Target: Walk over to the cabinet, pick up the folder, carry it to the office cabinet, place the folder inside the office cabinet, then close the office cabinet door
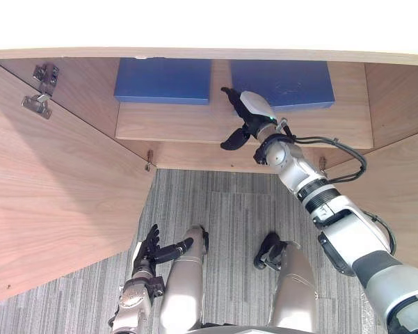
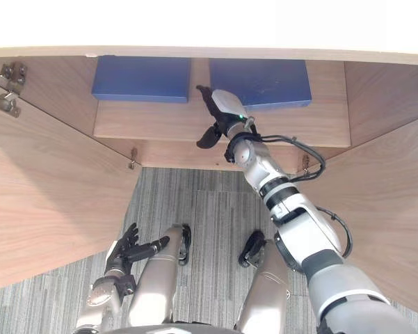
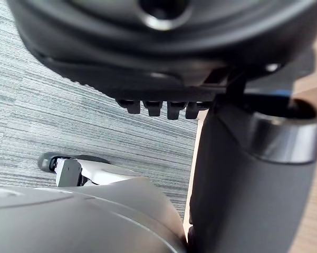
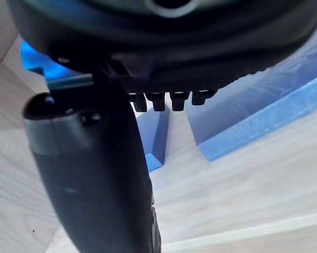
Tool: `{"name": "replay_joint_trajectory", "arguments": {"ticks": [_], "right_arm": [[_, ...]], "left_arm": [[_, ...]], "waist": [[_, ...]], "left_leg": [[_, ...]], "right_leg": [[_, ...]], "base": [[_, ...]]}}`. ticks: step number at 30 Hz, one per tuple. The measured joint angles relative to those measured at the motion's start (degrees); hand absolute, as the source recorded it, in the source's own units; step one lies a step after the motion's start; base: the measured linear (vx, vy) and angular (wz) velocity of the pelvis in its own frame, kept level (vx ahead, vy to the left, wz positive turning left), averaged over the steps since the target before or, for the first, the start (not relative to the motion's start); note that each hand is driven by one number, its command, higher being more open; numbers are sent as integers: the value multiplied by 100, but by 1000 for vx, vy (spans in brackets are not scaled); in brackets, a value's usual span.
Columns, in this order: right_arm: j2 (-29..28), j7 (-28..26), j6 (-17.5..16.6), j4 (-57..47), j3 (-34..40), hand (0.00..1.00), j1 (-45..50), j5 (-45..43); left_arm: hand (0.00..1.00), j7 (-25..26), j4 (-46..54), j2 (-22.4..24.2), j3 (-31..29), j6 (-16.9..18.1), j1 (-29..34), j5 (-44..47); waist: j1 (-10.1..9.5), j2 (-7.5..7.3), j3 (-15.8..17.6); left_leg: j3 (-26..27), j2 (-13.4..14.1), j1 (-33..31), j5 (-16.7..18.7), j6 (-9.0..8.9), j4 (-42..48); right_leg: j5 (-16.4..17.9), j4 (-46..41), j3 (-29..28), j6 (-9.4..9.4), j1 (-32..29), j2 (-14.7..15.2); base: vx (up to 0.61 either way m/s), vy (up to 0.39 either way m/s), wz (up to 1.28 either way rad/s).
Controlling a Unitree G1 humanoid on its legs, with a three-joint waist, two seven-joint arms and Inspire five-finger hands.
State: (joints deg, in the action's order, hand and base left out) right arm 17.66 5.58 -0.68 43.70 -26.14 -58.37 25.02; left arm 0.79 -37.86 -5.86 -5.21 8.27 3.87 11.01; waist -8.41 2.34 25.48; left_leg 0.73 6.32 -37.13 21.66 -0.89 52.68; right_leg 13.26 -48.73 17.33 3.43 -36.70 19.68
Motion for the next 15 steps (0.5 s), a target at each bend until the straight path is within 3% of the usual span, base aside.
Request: {"name": "replay_joint_trajectory", "arguments": {"ticks": [9, 15], "right_arm": [[9, -129, 214, 1058, 20, 100, -353, -101], [-1, -220, 184, 1203, 23, 100, -390, -39]], "left_arm": [[100, -6, -16, 18, -12, -17, -32, 227], [100, -5, -30, 24, -18, -85, -32, 226]], "waist": [[-49, -12, -20], [-51, -9, -73]], "left_leg": [[-167, -67, -168, -64, -19, 6], [-181, -68, -168, -75, -25, -12]], "right_leg": [[33, -24, 166, -21, -31, 52], [49, -31, 174, -30, -34, 53]], "base": [[18, 3, 10], [0, 0, 0]]}}
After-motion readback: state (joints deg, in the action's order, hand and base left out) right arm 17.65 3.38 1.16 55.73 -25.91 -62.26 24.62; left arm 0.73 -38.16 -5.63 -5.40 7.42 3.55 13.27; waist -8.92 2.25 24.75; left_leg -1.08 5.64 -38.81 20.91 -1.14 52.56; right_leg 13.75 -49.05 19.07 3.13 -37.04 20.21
